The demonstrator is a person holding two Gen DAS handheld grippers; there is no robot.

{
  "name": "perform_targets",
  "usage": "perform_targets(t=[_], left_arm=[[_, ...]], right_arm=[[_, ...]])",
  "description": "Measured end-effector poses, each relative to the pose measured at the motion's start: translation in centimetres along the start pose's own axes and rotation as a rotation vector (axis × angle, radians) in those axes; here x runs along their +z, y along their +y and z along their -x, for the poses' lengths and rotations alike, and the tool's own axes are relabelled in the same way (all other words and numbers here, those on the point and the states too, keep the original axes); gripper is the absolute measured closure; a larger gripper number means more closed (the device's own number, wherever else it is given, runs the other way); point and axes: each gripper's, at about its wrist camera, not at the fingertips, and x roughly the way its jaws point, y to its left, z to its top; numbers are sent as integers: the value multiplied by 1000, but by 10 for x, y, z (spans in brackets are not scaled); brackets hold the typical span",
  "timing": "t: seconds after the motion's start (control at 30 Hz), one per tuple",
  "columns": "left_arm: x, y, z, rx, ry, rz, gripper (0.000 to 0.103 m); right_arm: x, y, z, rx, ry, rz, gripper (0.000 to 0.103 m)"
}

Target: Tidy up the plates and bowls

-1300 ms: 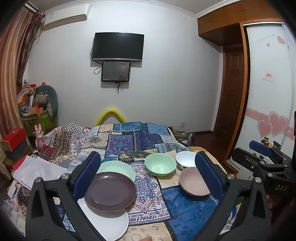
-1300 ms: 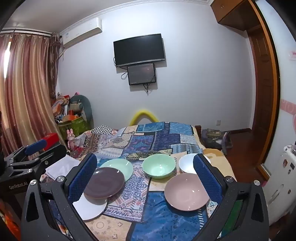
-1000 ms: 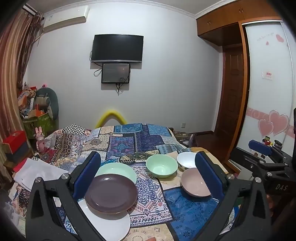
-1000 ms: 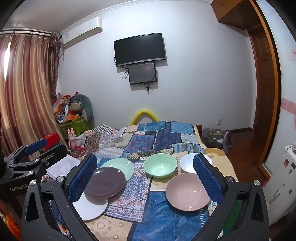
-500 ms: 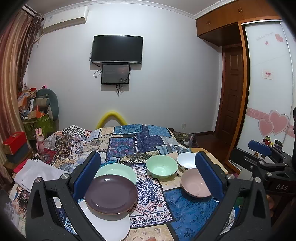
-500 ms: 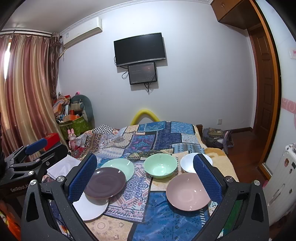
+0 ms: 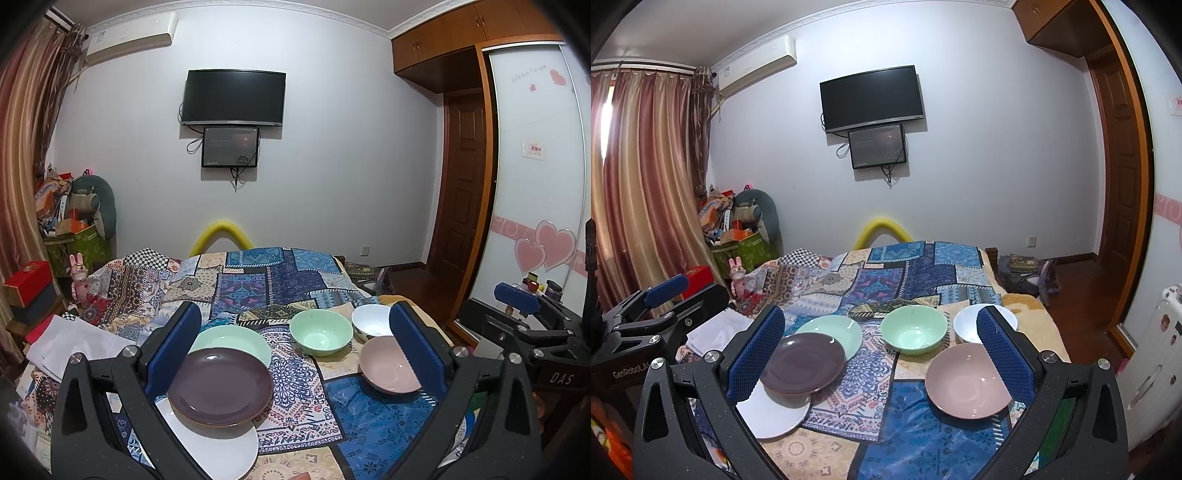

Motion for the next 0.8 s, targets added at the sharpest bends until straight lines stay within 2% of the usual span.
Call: perform_targets(t=[0.8], left_arm=[[0,-1,0,-8,7,5,0]], right_arm=[[0,3,2,2,0,-1,0]])
